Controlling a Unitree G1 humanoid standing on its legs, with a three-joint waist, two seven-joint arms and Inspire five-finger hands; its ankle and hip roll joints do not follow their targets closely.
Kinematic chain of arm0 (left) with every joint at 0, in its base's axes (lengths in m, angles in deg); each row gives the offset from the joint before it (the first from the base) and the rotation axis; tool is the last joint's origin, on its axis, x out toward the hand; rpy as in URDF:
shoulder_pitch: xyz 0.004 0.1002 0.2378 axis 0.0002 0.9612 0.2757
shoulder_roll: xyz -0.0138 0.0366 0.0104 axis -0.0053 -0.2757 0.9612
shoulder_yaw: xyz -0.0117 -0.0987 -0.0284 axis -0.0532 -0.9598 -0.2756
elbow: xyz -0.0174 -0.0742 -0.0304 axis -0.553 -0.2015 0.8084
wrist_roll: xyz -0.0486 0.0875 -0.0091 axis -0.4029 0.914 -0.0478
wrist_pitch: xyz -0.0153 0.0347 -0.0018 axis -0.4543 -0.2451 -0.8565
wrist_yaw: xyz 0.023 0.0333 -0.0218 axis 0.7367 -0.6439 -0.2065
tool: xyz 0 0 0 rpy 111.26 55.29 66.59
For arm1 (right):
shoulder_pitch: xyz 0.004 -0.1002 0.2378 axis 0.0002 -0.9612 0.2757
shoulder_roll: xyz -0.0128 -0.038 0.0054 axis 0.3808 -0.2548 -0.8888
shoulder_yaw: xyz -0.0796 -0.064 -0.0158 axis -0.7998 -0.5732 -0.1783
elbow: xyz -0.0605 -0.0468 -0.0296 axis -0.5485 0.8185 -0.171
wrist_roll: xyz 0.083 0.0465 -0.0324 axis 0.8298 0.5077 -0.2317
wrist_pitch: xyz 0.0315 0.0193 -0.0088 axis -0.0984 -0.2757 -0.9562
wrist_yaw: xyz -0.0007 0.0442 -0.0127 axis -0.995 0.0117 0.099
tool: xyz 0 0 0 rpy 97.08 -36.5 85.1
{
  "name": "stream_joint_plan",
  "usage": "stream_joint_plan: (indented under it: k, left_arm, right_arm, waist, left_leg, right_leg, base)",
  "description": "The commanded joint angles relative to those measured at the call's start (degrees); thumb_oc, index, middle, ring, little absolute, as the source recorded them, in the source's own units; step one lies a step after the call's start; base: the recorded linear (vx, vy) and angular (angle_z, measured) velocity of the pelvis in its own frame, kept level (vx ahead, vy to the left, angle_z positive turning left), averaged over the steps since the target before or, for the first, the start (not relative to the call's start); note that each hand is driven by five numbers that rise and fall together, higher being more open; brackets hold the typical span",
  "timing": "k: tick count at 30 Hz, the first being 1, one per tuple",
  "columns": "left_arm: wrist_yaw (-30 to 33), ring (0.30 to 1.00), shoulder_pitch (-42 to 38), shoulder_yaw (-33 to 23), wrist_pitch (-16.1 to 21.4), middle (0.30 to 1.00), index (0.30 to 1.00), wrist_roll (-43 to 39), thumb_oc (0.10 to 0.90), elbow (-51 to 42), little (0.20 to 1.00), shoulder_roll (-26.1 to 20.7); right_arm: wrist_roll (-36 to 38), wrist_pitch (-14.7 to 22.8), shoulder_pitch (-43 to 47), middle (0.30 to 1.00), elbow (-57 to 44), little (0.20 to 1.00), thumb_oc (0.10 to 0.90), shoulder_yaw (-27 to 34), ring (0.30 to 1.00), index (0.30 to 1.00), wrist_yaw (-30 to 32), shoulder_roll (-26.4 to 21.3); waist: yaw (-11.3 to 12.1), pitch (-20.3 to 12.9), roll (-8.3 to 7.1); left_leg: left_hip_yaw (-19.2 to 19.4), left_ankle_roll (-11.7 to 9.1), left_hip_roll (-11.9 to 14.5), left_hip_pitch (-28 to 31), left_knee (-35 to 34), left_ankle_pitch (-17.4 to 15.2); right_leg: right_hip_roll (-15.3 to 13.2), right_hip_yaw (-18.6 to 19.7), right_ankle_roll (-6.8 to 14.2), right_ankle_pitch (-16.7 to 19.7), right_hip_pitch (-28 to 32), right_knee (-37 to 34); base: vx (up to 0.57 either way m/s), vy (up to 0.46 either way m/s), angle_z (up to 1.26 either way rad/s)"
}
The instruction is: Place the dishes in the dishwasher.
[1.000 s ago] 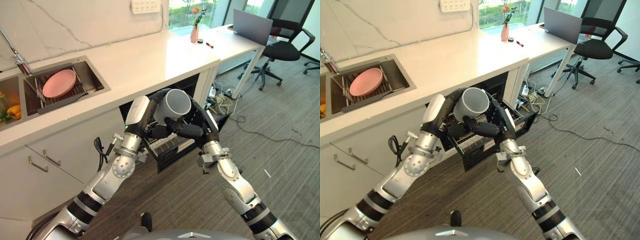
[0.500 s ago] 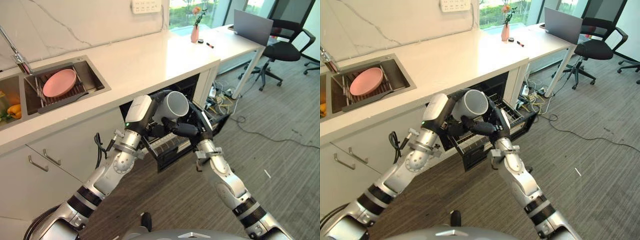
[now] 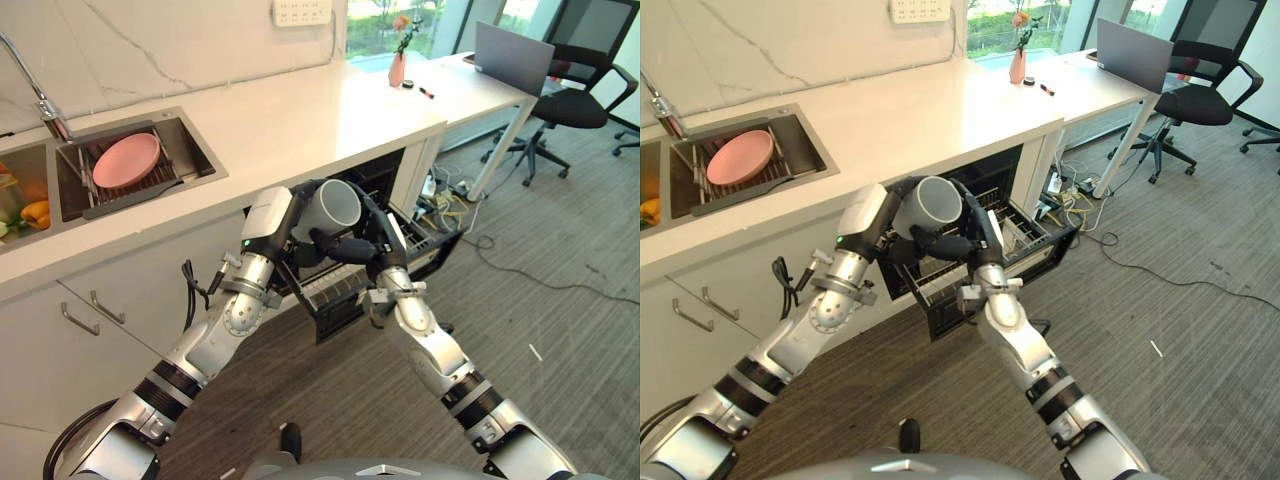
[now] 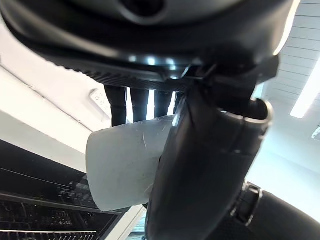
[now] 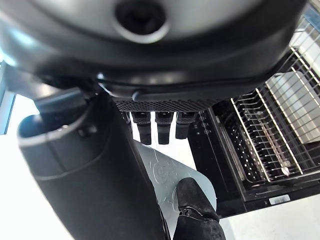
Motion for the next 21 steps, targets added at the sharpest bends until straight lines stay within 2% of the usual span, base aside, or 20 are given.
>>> stream_joint_plan:
  k: [1, 6, 18, 19, 20, 21]
  left_arm:
    - [-1.4, 0.3, -6.6, 15.5, 11.3, 0.3, 0.3, -0.2, 0.4, -10.1, 0.3, 10.0]
    - [-0.8, 0.3, -6.3, 15.0, 11.5, 0.3, 0.3, 0.0, 0.4, -10.1, 0.3, 9.7]
    - [1.5, 0.3, -4.2, 12.3, 10.9, 0.3, 0.3, 1.8, 0.4, -9.6, 0.3, 8.6]
    - [1.5, 0.415, -3.7, 11.9, 10.9, 0.415, 0.415, 1.8, 0.477, -9.7, 0.415, 8.5]
    - [1.6, 0.641, -3.4, 11.5, 10.9, 0.641, 0.641, 1.9, 0.627, -9.9, 0.641, 8.2]
    - [1.8, 0.9, -2.9, 11.1, 10.9, 0.9, 0.9, 2.1, 0.8, -9.9, 0.9, 8.0]
  right_arm:
    - [0.0, 8.0, 14.7, 0.3, -2.7, 0.3, 0.4, 2.2, 0.3, 0.3, 2.6, 6.5]
    - [-1.5, 9.2, 13.6, 0.3, -5.1, 0.3, 0.4, 3.3, 0.3, 0.3, 2.4, 5.4]
    - [0.0, 13.2, 7.3, 0.3, -12.1, 0.3, 0.4, 9.9, 0.3, 0.3, 4.9, 2.0]
    - [-0.3, 13.3, 7.0, 0.3, -12.6, 0.3, 0.4, 10.5, 0.3, 0.3, 5.0, 1.5]
    - [-0.6, 13.4, 6.7, 0.3, -12.9, 0.3, 0.4, 10.9, 0.3, 0.3, 5.0, 1.2]
    - [-0.8, 13.6, 6.3, 0.3, -13.4, 0.3, 0.4, 11.4, 0.3, 0.3, 5.0, 0.9]
  waist:
    - [2.2, -2.0, 0.82]
    - [2.2, -1.9, 0.94]
    - [1.7, -1.7, 1.09]
    - [1.6, -1.7, 1.1]
    - [1.5, -1.7, 1.11]
    - [1.5, -1.6, 1.07]
  left_leg:
    - [0.4, -5.1, 5.7, 6.1, 0.3, -7.2]
    - [0.2, -5.1, 5.7, 5.8, 0.3, -7.2]
    - [0.4, -5.0, 5.4, 5.7, 0.3, -7.4]
    - [0.4, -5.0, 5.5, 5.7, 0.3, -7.4]
    - [0.5, -5.0, 5.5, 5.8, 0.3, -7.4]
    - [0.5, -5.0, 5.5, 5.9, 0.3, -7.5]
  right_leg:
    - [-1.3, 0.6, 2.4, -0.6, -2.9, 0.6]
    - [-1.4, 0.0, 2.4, -0.6, -2.9, 0.6]
    - [-1.8, -0.5, 2.8, -0.5, -3.1, 0.6]
    - [-1.8, -0.4, 2.8, -0.5, -3.1, 0.6]
    - [-1.8, -0.3, 2.8, -0.5, -3.1, 0.6]
    - [-1.8, -0.3, 2.8, -0.5, -3.1, 0.6]
  base:
    - [-0.01, 0.01, 0.04]
    - [0.0, 0.0, 0.0]
    - [0.0, 0.001, 0.0]
    - [0.0, 0.0, 0.0]
    - [0.0, 0.0, 0.0]
    - [0.0, 0.0, 0.0]
